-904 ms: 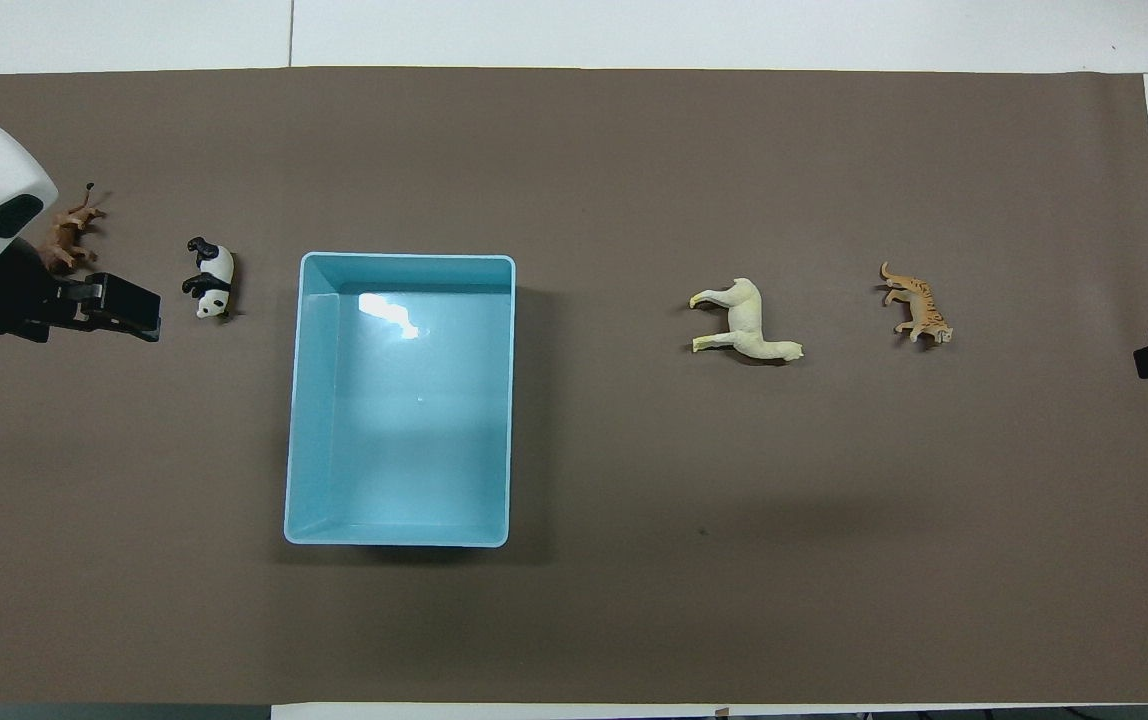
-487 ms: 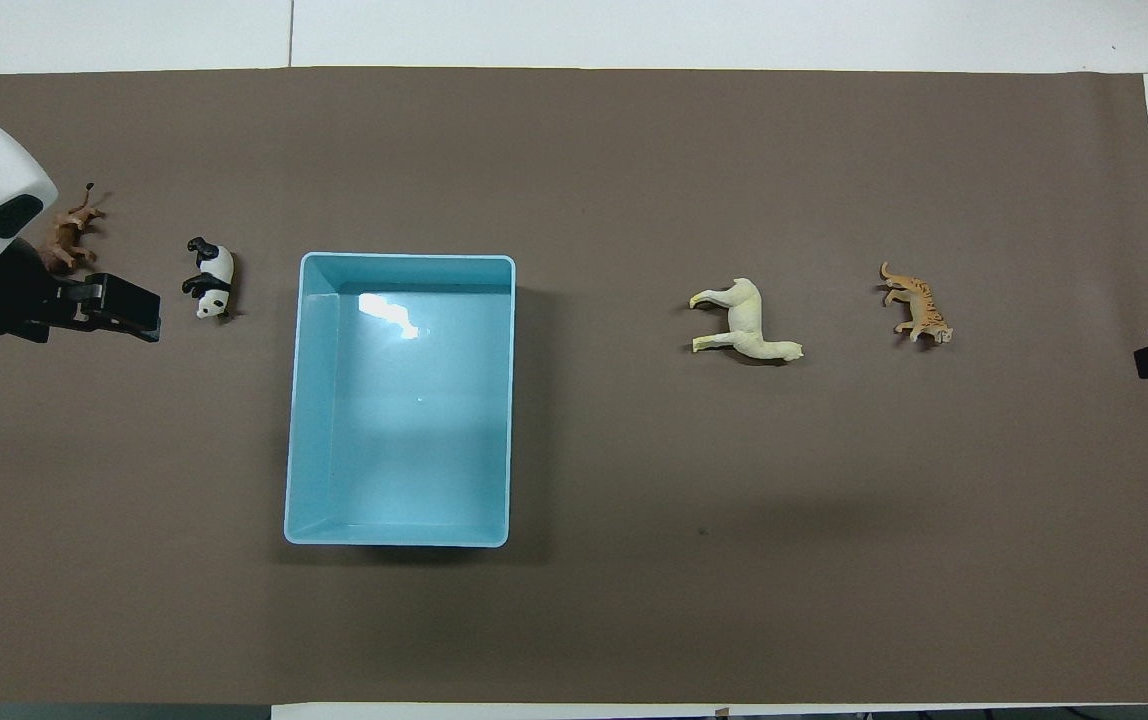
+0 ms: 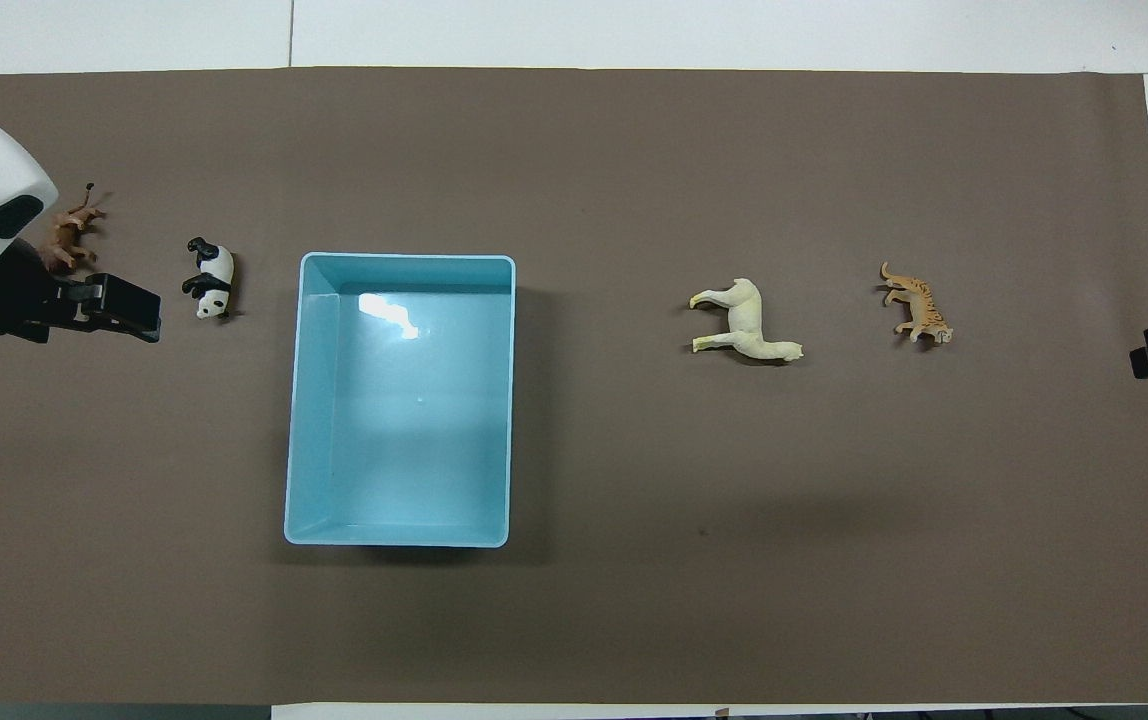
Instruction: Put all toys into storage box
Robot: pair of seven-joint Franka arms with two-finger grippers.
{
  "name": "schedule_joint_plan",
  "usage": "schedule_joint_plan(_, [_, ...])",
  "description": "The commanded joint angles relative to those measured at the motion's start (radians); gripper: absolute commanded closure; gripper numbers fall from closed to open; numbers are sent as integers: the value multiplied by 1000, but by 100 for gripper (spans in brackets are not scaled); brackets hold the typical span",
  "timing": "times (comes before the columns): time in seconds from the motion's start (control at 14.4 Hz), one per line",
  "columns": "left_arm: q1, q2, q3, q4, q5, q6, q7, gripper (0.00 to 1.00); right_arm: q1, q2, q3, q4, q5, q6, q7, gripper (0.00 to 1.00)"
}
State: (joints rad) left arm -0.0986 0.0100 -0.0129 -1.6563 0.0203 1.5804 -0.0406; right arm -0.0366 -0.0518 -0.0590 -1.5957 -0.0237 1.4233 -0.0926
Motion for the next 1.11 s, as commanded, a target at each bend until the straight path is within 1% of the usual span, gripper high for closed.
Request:
schedule_joint_plan(0.0, [-7, -18, 1, -14, -11, -10, 2, 0, -8, -20, 5, -124, 13, 127, -57, 0])
schedule_joint_plan(0.14, [5, -22, 1, -31, -11, 12, 5, 0, -6, 13, 5, -186, 13, 236, -133, 0])
schedule_joint_plan(0.28, [25, -30, 1, -75, -11, 120, 4, 0, -6, 94, 7, -190, 13, 296, -177, 0])
schedule_joint_plan(0.35, [34, -41, 1, -118, -11, 178, -1, 0, -6, 139, 7, -191, 13, 359, -221, 0])
schedule_joint_plan(0.42, [39, -41, 2, -149, -11, 273, 1, 0, -6, 174, 5, -208, 11, 424, -266, 0])
schedule_joint_plan(0.49, [68, -21, 2, -163, -13, 352, -2, 0, -6, 200, 5, -226, 11, 477, -294, 0])
schedule_joint_plan(0.63, [102, 76, 1, -157, -11, 424, 10, 0, -5, 225, 5, -282, 11, 583, -320, 0])
schedule_joint_plan(0.7, [111, 125, 1, -163, -11, 502, 11, 0, -3, 240, 7, -312, 11, 645, -335, 0])
schedule_joint_plan(0.77, [119, 174, 1, -160, -8, 553, 14, 0, 0, 254, 7, -323, 11, 679, -337, 0])
schedule_joint_plan(0.83, [117, 214, 1, -161, -5, 607, 13, 0, 27, 274, 7, -323, 11, 692, -337, 0])
schedule_joint_plan(0.9, [120, 244, 1, -168, -6, 656, 11, 0, 40, 294, 7, -323, 11, 707, -337, 0])
schedule_joint_plan(1.04, [128, 321, 2, -165, -3, 703, 19, 0, 43, 334, 7, -331, 11, 759, -346, 0])
